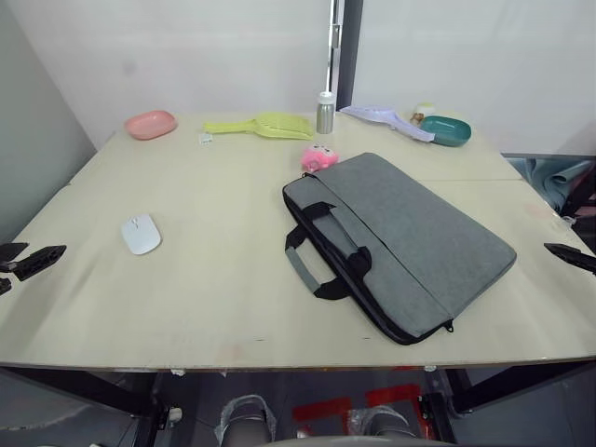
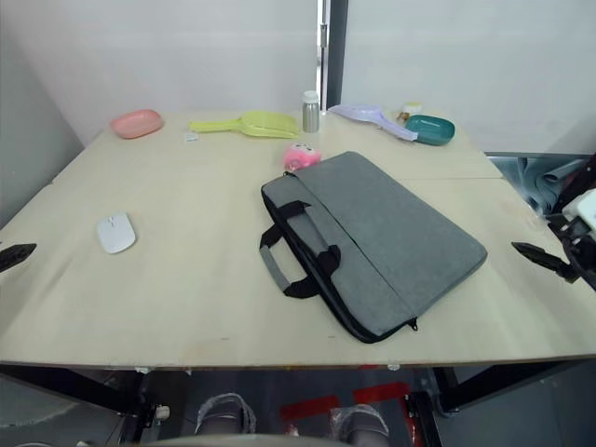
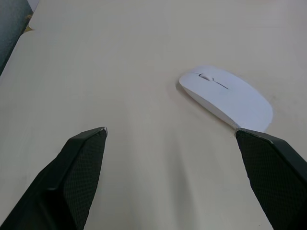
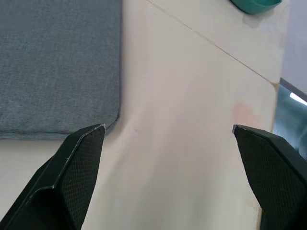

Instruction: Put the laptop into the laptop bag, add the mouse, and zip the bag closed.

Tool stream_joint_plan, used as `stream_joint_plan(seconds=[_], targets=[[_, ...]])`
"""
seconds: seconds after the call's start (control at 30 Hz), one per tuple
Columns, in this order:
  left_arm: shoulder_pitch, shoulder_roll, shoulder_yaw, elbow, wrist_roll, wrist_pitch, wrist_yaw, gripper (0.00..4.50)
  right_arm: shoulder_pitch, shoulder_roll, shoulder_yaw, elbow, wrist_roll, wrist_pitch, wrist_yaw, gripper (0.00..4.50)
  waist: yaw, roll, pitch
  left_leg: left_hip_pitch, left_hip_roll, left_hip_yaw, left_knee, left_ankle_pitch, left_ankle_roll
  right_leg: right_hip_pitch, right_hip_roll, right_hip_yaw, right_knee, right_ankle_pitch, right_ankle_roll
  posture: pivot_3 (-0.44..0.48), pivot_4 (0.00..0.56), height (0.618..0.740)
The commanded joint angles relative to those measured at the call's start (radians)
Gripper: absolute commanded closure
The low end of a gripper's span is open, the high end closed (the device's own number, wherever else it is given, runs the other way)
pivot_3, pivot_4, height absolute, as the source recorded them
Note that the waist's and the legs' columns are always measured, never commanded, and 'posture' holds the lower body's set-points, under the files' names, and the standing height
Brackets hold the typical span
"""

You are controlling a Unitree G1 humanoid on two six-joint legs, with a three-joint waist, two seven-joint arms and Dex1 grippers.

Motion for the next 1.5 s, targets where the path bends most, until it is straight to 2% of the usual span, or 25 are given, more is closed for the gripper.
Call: stream_joint_plan(seconds=[0.03,0.2,0.3,0.33,0.47,0.63,0.83,0.87,0.93,1.03,1.17,1.37,1.5], targets=[[-0.014,0.016,-0.005,0.012,0.015,-0.038,-0.005,0.00,-0.040,-0.017,-0.008,-0.005,0.014,0.009,0.007,0.06,0.000,0.000,0.000,0.000,0.000,0.000,0.000,0.000,0.000,0.000,0.000,0.000,0.000,0.000,0.000,0.000,0.150,0.740],[-0.001,-0.003,0.013,0.014,0.004,-0.064,0.010,0.00,-0.069,0.030,0.009,-0.147,0.070,0.080,0.004,0.06,0.000,0.000,0.000,0.000,0.000,0.000,0.001,0.000,0.001,0.000,0.000,0.000,0.001,0.000,-0.001,0.000,0.150,0.740],[0.014,-0.024,0.031,0.009,-0.011,-0.072,0.025,0.00,-0.092,0.083,0.038,-0.298,0.126,0.134,-0.005,0.06,-0.001,0.000,0.000,0.000,0.000,0.000,0.001,0.000,0.001,0.000,0.000,0.000,0.002,0.000,-0.001,0.000,0.150,0.740],[0.020,-0.031,0.035,0.007,-0.015,-0.073,0.029,0.00,-0.116,0.117,0.037,-0.357,0.200,0.196,-0.004,0.06,-0.002,0.000,0.000,0.000,0.000,0.000,0.001,0.000,0.001,0.000,0.000,0.000,0.002,0.000,-0.001,0.000,0.150,0.740],[0.051,-0.067,0.052,-0.026,-0.027,-0.070,0.050,0.00,-0.204,0.211,0.151,-0.609,0.301,0.269,-0.014,0.06,-0.002,0.000,0.000,0.000,0.001,0.000,0.002,0.000,0.001,-0.001,0.000,0.000,0.004,0.000,-0.001,0.000,0.150,0.740],[0.100,-0.102,0.069,-0.119,-0.044,-0.049,0.068,0.00,-0.334,0.317,0.236,-0.821,0.553,0.469,-0.077,0.06,0.009,-0.002,-0.001,0.000,0.001,-0.001,0.002,0.000,0.001,-0.001,0.000,0.000,0.004,0.000,-0.002,0.000,0.150,0.740],[0.164,-0.138,0.105,-0.246,-0.075,0.008,0.114,0.00,-0.434,0.395,0.293,-0.919,0.658,0.558,-0.164,0.06,0.010,-0.004,-0.003,0.000,0.001,-0.001,0.001,0.000,0.000,-0.001,0.000,-0.001,0.005,-0.001,-0.002,0.000,0.150,0.740],[0.195,-0.156,0.108,-0.321,-0.085,0.037,0.127,0.00,-0.437,0.401,0.293,-0.921,0.660,0.558,-0.173,0.06,0.009,-0.005,-0.003,-0.001,0.001,-0.001,0.001,0.000,0.000,-0.001,0.000,-0.001,0.005,-0.001,-0.002,0.000,0.150,0.740],[0.254,-0.207,0.124,-0.487,-0.115,0.109,0.187,0.00,-0.441,0.407,0.291,-0.916,0.667,0.561,-0.186,0.06,0.008,-0.006,-0.003,-0.001,0.001,-0.001,0.001,0.000,-0.001,-0.001,0.000,-0.001,0.004,-0.001,-0.002,0.000,0.150,0.740],[0.318,-0.311,0.145,-0.762,-0.168,0.246,0.348,0.00,-0.406,0.399,0.301,-0.902,0.612,0.524,-0.178,0.06,0.006,-0.006,-0.003,-0.001,0.001,-0.001,0.001,0.000,-0.001,-0.002,0.000,-0.001,0.004,-0.001,-0.002,0.000,0.150,0.740],[0.292,-0.425,0.132,-0.982,-0.179,0.386,0.592,0.00,-0.360,0.391,0.309,-0.894,0.562,0.483,-0.149,0.06,0.003,-0.007,-0.004,-0.002,0.001,-0.002,0.002,0.000,-0.001,-0.002,0.000,-0.002,0.004,-0.001,-0.002,0.000,0.150,0.740],[0.115,-0.552,0.042,-1.016,-0.043,0.414,0.931,0.00,-0.380,0.431,0.332,-0.864,0.520,0.451,-0.163,0.06,-0.001,-0.007,-0.004,-0.002,0.001,-0.002,0.004,0.000,-0.001,-0.001,0.001,-0.001,0.006,-0.001,-0.001,0.000,0.150,0.740],[0.056,-0.630,-0.014,-0.992,0.001,0.403,1.008,0.00,-0.362,0.444,0.346,-0.869,0.493,0.433,-0.162,0.06,-0.002,-0.007,-0.004,-0.003,0.001,-0.002,0.004,0.000,-0.001,-0.002,0.001,-0.001,0.004,0.000,-0.001,0.000,0.150,0.740]])
